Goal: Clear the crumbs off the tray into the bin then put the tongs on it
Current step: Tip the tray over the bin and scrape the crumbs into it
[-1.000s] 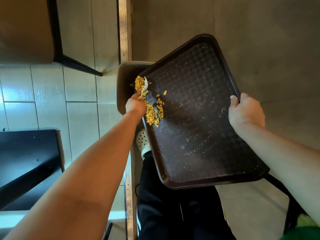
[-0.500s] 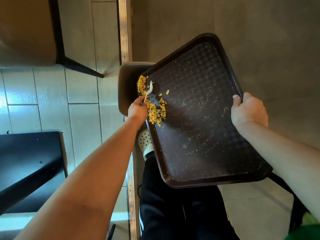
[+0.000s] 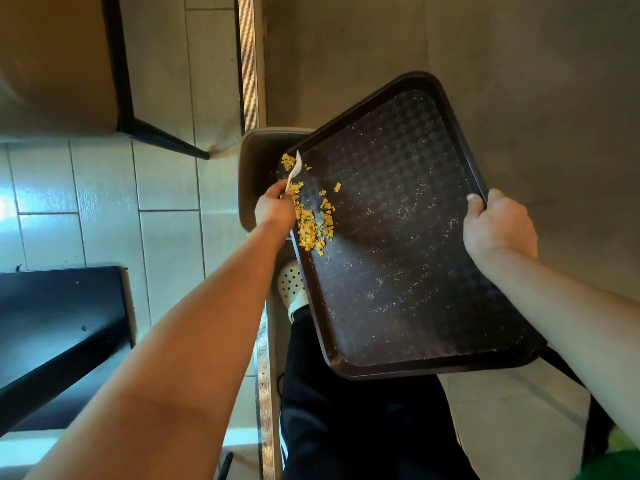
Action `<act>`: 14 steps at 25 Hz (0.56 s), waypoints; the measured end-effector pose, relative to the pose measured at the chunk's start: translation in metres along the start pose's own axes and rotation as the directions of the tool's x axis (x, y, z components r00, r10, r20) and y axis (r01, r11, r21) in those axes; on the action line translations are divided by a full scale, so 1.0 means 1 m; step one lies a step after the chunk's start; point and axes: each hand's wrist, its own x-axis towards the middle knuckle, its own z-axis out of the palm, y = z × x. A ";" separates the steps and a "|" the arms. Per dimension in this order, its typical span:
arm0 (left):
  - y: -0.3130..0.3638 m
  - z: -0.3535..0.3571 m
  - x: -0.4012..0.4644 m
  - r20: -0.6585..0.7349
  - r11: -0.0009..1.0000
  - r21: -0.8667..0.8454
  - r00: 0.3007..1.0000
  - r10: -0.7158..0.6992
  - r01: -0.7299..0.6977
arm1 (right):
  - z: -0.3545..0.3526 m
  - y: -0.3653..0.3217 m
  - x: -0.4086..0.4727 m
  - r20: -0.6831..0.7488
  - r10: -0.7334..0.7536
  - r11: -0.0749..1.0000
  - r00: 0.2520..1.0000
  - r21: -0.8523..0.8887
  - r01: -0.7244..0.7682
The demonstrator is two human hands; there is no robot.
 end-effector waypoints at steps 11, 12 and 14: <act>-0.017 -0.014 0.008 -0.138 0.997 -0.008 0.988 -0.072 0.072 | -0.002 -0.005 -0.003 0.008 0.011 1.000 1.000 -0.007 -0.011; -0.020 -0.013 0.005 -0.116 0.998 -0.029 0.992 -0.050 0.047 | -0.001 -0.006 -0.004 0.007 0.010 1.000 1.000 -0.006 -0.010; -0.019 -0.007 -0.002 -0.012 0.999 -0.037 1.000 -0.002 0.002 | 0.001 -0.008 -0.005 0.006 0.009 1.000 1.000 -0.004 -0.009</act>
